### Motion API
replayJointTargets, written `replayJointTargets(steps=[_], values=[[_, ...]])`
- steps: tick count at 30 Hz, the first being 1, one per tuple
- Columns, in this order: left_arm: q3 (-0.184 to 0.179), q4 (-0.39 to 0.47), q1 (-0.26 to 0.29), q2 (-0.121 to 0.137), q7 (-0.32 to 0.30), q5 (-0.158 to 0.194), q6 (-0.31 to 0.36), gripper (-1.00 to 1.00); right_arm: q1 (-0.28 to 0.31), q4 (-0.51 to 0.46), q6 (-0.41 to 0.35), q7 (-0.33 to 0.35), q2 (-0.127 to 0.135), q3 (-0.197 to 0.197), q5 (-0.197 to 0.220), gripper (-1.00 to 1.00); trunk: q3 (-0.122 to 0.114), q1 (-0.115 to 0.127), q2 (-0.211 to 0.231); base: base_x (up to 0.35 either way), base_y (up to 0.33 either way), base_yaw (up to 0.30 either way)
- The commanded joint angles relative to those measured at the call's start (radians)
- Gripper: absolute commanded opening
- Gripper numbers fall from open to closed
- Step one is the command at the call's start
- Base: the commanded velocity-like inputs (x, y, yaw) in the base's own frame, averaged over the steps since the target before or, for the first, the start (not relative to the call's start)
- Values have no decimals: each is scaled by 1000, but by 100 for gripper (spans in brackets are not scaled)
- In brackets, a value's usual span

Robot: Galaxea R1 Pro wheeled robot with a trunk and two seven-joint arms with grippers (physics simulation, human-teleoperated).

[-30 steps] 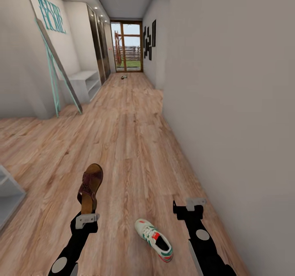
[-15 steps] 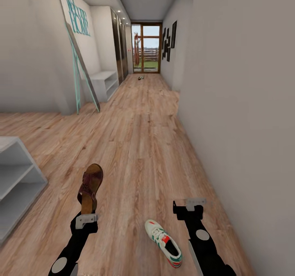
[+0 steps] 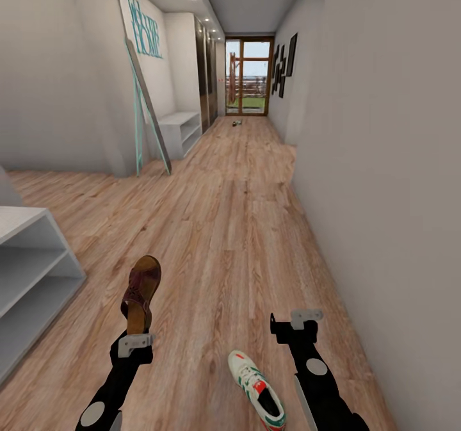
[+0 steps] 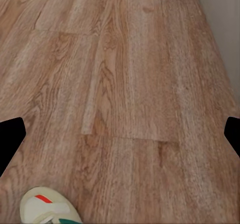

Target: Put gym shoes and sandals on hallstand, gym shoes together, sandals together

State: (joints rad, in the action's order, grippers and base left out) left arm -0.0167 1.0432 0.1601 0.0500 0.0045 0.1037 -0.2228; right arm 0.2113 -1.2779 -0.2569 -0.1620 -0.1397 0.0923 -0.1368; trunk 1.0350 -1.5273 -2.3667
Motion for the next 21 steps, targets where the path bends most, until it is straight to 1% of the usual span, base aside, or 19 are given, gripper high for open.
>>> replayJointTargets(steps=[1, 9, 14, 21], values=[[-2, 0, 0, 1, 0, 7, -2, -100, 0, -1, -8, -4, 0, 1, -10, 100, 1, 0, 0, 21, -42, 10], [-2, 0, 0, 1, 1, 7, -1, -100, 0, -1, -8, -4, 0, 1, -10, 100, 1, 0, 0, 15, -19, 3], [-2, 0, 0, 1, 1, 7, -2, -100, 0, -1, -8, -4, 0, 1, -10, 100, 1, 0, 0, 68, -124, 0], [-2, 1, 0, 1, 1, 7, -3, -100, 0, -1, -8, -4, 0, 1, -10, 100, 1, 0, 0, 10, -20, 0]])
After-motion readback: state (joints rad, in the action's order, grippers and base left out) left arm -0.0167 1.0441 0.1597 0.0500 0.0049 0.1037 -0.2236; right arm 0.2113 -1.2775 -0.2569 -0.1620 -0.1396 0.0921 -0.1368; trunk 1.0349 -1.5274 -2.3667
